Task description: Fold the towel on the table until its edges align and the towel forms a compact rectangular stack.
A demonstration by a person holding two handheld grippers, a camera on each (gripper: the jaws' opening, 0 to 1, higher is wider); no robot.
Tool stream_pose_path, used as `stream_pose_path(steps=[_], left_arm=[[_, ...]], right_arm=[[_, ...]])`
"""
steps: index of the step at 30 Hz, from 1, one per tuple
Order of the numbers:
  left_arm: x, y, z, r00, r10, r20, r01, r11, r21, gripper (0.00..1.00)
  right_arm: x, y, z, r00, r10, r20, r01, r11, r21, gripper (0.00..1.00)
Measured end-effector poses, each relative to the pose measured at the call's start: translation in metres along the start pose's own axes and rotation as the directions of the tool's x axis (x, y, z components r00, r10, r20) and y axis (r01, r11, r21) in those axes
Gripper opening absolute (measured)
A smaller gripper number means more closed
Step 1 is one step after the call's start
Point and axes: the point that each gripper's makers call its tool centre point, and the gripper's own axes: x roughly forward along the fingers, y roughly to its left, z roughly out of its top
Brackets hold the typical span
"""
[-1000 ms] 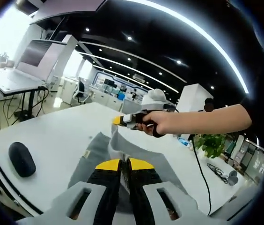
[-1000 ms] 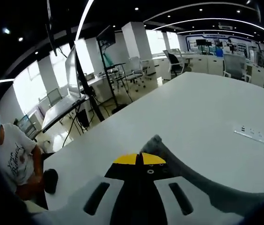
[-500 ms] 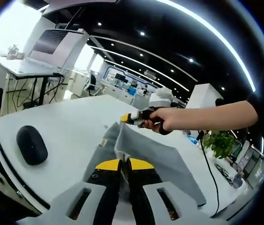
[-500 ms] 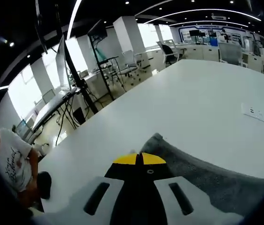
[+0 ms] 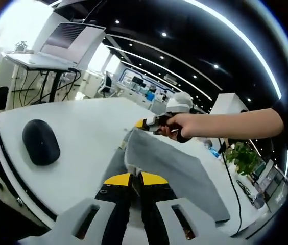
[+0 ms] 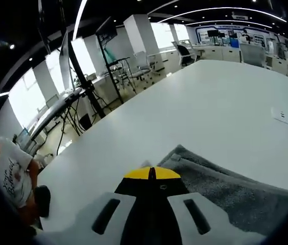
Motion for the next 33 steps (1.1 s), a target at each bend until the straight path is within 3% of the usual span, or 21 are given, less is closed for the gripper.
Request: stream_pose_path(steps=[14,18,25,27,29,30,33], left_arm=[[0.009,0.018,-0.021,0.997,0.057,-0.056,-0.059,0.998,-0.028,0.07],[0.004,0.029,-0.026,0.988,0.128,-0.091,-0.129,0.992,-0.005,0.06],[0.001,0.031,-0.024,0.984,0.151,-0.096,-0.15,0.989,0.02,0.06],[-0.001,0.031,-0.021,0.98,0.174,-0.095,-0.168,0.983,0.068,0.09],[-0.006,0.041,-0.009,0.968,0.25,-0.038,-0.241,0.958,0.155,0.14],[-0.006,0.043,-0.006,0.967,0.253,-0.03,-0.244,0.953,0.178,0.16],[-0.007,0.042,-0.001,0.972,0.234,-0.029,-0.227,0.962,0.154,0.17]], right_arm=[[0.009,-0.006,-0.006,1.0,0.008,-0.014,-0.009,1.0,-0.029,0.0],[0.004,-0.01,-0.009,1.0,0.003,-0.018,-0.004,0.999,-0.039,0.0],[0.002,-0.019,-0.012,1.0,-0.007,-0.024,0.006,0.999,-0.048,0.0],[-0.006,-0.018,-0.012,1.0,-0.008,-0.023,0.007,0.999,-0.05,0.0],[-0.003,-0.022,-0.011,1.0,-0.008,-0.024,0.007,0.998,-0.055,0.0],[-0.004,-0.023,-0.01,1.0,-0.008,-0.025,0.007,0.998,-0.057,0.0],[-0.01,-0.023,-0.009,1.0,-0.01,-0.021,0.009,0.998,-0.059,0.0]])
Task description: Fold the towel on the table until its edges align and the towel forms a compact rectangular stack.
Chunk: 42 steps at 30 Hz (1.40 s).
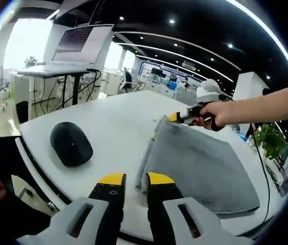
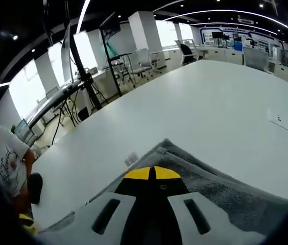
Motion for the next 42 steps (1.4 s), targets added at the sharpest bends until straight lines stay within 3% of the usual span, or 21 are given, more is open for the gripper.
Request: stream_pose_path(steps=[3,5,8,14,16,18,20,25,34,42], left_arm=[[0.001,-0.003,0.003,1.0,-0.011,0.0,0.011,1.0,0.018,0.22],[0.002,-0.008,0.005,0.999,-0.033,-0.003,0.033,0.999,0.033,0.26],[0.003,-0.012,0.006,0.999,-0.042,-0.009,0.043,0.996,0.078,0.31],[0.006,-0.024,0.007,0.998,-0.064,-0.023,0.067,0.991,0.112,0.38],[0.006,-0.025,0.007,0.998,-0.06,-0.026,0.063,0.989,0.135,0.41],[0.005,-0.025,0.009,0.998,-0.06,-0.022,0.062,0.988,0.14,0.45],[0.005,-0.023,0.011,0.998,-0.06,-0.015,0.062,0.988,0.145,0.49],[0.003,-0.028,0.01,0.997,-0.062,-0.041,0.068,0.979,0.194,0.74],[-0.001,-0.041,0.015,0.995,-0.091,-0.036,0.097,0.975,0.199,0.74],[-0.001,-0.07,0.017,0.986,-0.153,-0.064,0.163,0.961,0.224,0.71]], right_arm=[[-0.004,0.001,-0.001,1.0,0.011,-0.009,-0.011,1.0,-0.005,0.0],[-0.004,-0.004,0.0,1.0,-0.014,-0.01,0.014,0.999,-0.029,0.11],[-0.006,-0.003,0.002,1.0,0.004,-0.011,-0.005,0.994,-0.113,0.24],[-0.015,-0.004,0.0,1.0,0.019,-0.024,-0.022,0.989,-0.146,0.26],[-0.013,-0.004,-0.005,0.998,0.039,-0.05,-0.048,0.978,-0.205,0.28],[-0.01,-0.007,-0.006,0.998,0.045,-0.055,-0.055,0.977,-0.207,0.3],[-0.022,-0.004,-0.009,0.997,0.049,-0.059,-0.06,0.978,-0.2,0.33],[-0.021,-0.013,-0.011,0.996,0.054,-0.064,-0.065,0.979,-0.191,0.37],[-0.038,-0.023,-0.01,0.996,0.051,-0.068,-0.063,0.98,-0.189,0.37],[-0.055,-0.036,-0.009,0.997,0.04,-0.063,-0.05,0.985,-0.167,0.37]])
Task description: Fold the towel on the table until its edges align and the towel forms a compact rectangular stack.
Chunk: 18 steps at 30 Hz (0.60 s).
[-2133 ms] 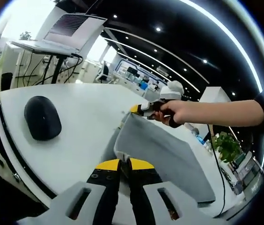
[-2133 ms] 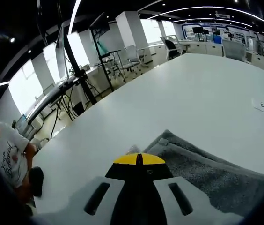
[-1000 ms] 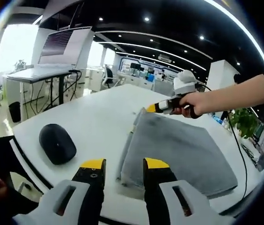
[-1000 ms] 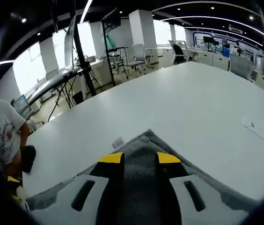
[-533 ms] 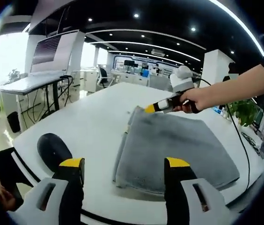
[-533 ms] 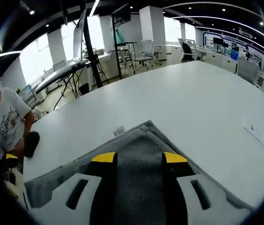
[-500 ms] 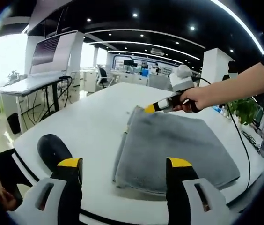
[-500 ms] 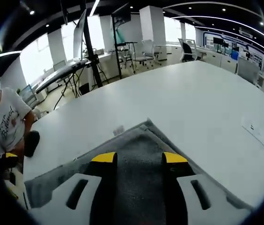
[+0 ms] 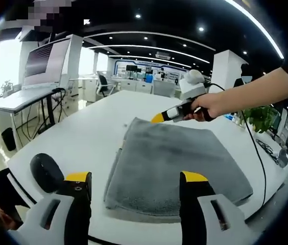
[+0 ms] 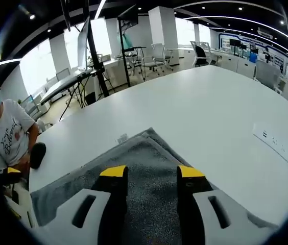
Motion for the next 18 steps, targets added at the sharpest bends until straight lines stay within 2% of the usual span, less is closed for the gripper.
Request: stream_pose_path(steps=[6,12,15,18], left_arm=[[0.008,-0.028,0.005,0.998,-0.054,-0.017,0.054,0.998,0.016,0.7],[0.017,-0.051,0.008,0.995,-0.1,-0.023,0.101,0.994,0.029,0.69],[0.022,-0.071,0.006,0.991,-0.126,-0.041,0.128,0.991,0.033,0.69],[0.025,-0.088,0.007,0.987,-0.155,-0.045,0.157,0.987,0.034,0.69]], right_arm=[[-0.018,-0.012,-0.006,1.0,-0.016,-0.001,0.016,1.0,0.016,0.36],[-0.025,-0.03,-0.011,1.0,-0.023,-0.005,0.024,1.0,0.019,0.36],[-0.042,-0.033,-0.016,0.999,-0.035,-0.003,0.035,0.999,0.023,0.35],[-0.047,-0.044,-0.02,0.999,-0.044,-0.002,0.044,0.998,0.034,0.35]])
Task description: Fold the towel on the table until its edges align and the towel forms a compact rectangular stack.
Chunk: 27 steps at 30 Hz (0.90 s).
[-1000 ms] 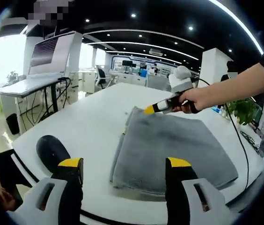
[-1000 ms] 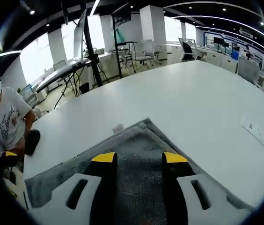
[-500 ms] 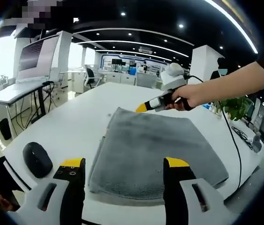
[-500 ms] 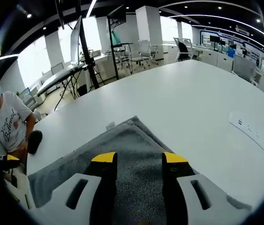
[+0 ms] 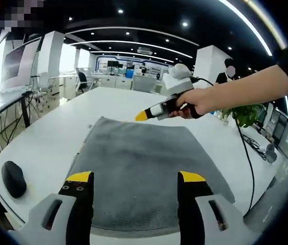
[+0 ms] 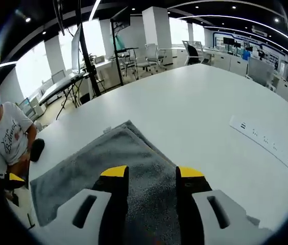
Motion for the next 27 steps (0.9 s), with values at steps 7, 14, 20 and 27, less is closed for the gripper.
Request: stream_pose_path(steps=[7,14,20,27], left_arm=[[0.012,-0.04,-0.003,0.997,-0.077,-0.031,0.079,0.996,0.039,0.68],[0.024,-0.072,-0.004,0.99,-0.13,-0.059,0.134,0.989,0.064,0.68],[0.029,-0.094,-0.009,0.981,-0.166,-0.099,0.176,0.979,0.1,0.68],[0.034,-0.128,-0.025,0.96,-0.218,-0.175,0.244,0.959,0.143,0.55]], right_arm=[[-0.018,-0.023,-0.012,1.0,-0.023,0.0,0.023,0.999,0.023,0.35],[-0.038,-0.055,-0.024,0.998,-0.056,0.001,0.056,0.997,0.057,0.34],[-0.052,-0.076,-0.033,0.997,-0.075,0.003,0.075,0.994,0.078,0.34],[-0.074,-0.093,-0.051,0.996,-0.092,-0.006,0.092,0.991,0.095,0.34]])
